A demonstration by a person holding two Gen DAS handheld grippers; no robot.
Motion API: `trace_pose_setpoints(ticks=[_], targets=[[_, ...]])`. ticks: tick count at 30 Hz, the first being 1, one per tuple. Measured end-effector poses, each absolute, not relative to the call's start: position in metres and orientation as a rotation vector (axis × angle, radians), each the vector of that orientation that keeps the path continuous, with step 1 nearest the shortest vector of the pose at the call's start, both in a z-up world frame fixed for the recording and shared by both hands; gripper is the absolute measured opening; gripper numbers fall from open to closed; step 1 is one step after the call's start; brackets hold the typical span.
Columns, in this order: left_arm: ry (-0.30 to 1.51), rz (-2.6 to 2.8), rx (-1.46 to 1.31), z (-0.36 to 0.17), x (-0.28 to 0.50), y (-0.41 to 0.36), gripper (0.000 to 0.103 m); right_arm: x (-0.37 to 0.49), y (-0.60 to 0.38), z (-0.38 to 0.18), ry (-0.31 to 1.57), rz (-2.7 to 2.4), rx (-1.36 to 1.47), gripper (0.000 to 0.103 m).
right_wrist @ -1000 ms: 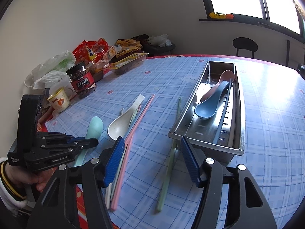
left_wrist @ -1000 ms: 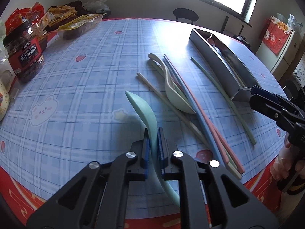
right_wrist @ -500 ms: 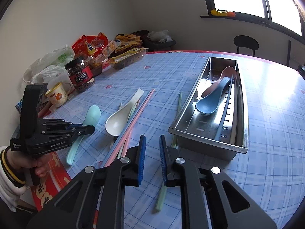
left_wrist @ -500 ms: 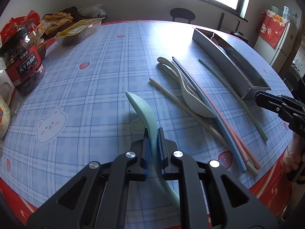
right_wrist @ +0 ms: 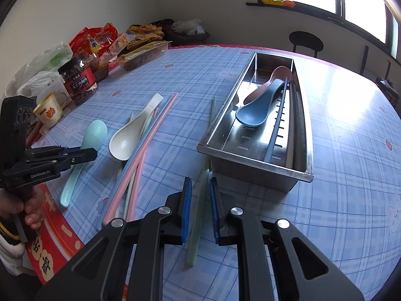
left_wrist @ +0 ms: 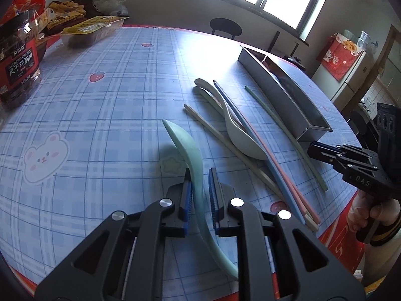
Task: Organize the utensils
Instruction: 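Grasp the mint green spoon with the left tool while the right tool grasps a green chopstick, then lift and carry the mint spoon and green chopstick over the steel tray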
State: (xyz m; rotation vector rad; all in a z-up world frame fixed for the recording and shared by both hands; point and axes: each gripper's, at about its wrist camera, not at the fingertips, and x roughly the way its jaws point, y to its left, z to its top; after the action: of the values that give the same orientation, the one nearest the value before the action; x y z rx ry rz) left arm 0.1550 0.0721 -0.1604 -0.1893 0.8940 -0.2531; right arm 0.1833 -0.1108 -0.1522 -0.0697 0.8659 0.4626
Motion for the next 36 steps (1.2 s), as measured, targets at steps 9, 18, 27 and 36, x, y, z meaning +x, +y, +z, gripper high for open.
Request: trace_pose_setpoints(ticks=[9,18,27,36], targets=[[0.897,-0.289,-0.163,-0.161,0.155,0.063,0.015,0.191,-0.099,-0.159,0.899,0.410,-0.143,0.015],[0.897,-0.282,-0.145,-0.160,0.155,0.063,0.016,0.191,-0.081,-0.160,0.874,0.406,-0.235,0.009],[0.896,-0.270,-0.131,-0.159,0.154,0.059,0.015,0.186,-0.077,-0.159,0.844,0.455,-0.232,0.006],[0.845,-0.276,-0.200,-0.154,0.148,0.073,0.012,0.180,-0.097,-0.144,0.762,0.481,-0.115,0.006]])
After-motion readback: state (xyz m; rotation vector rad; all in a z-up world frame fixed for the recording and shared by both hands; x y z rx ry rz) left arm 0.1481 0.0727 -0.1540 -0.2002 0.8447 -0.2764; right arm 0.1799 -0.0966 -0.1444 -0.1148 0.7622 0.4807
